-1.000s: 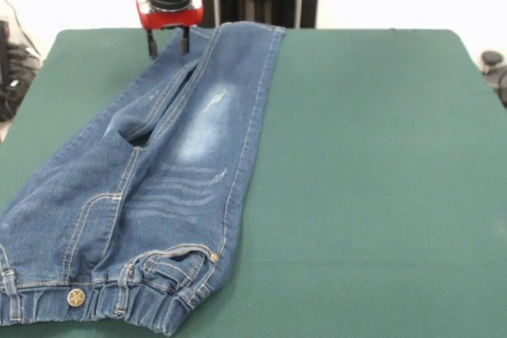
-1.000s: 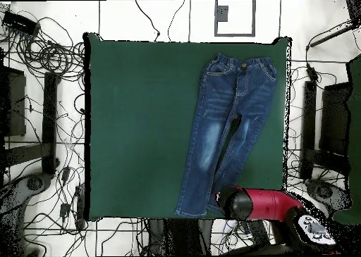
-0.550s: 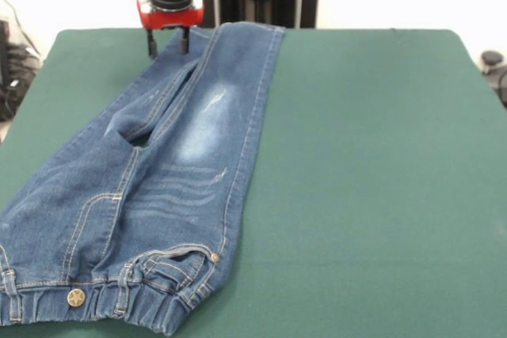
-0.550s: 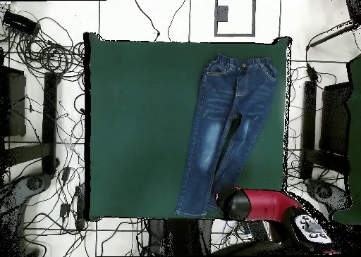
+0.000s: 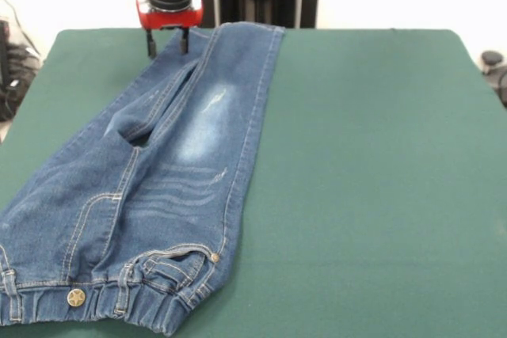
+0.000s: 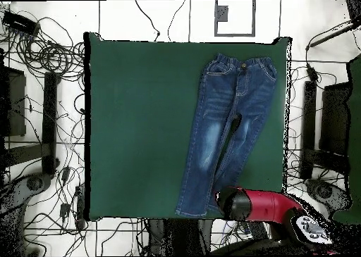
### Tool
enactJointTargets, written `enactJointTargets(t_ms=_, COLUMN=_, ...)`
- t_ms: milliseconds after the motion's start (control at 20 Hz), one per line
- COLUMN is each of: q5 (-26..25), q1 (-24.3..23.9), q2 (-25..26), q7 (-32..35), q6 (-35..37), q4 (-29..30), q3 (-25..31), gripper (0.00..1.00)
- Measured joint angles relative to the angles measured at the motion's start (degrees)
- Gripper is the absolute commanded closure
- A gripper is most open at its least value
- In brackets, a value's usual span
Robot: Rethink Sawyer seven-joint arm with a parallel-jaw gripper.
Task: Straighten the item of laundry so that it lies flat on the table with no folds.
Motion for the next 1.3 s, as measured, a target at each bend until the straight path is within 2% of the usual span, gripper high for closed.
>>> enactJointTargets(t_ms=300, q5=0.8, q1=-0.4, q2=0.1, q7=0.0, q6=0.0, q4=0.0, q3=0.0, gripper=0.00)
enactJointTargets(t_ms=350, q5=1.2, q1=-0.4, q2=0.2, q7=0.0, q6=0.0, q4=0.2, q3=0.0, gripper=1.00)
enactJointTargets(t_ms=1300, q5=1.8, q1=-0.8, q2=0.1, q7=0.0, q6=0.0, q4=0.4, q3=0.1, gripper=1.00)
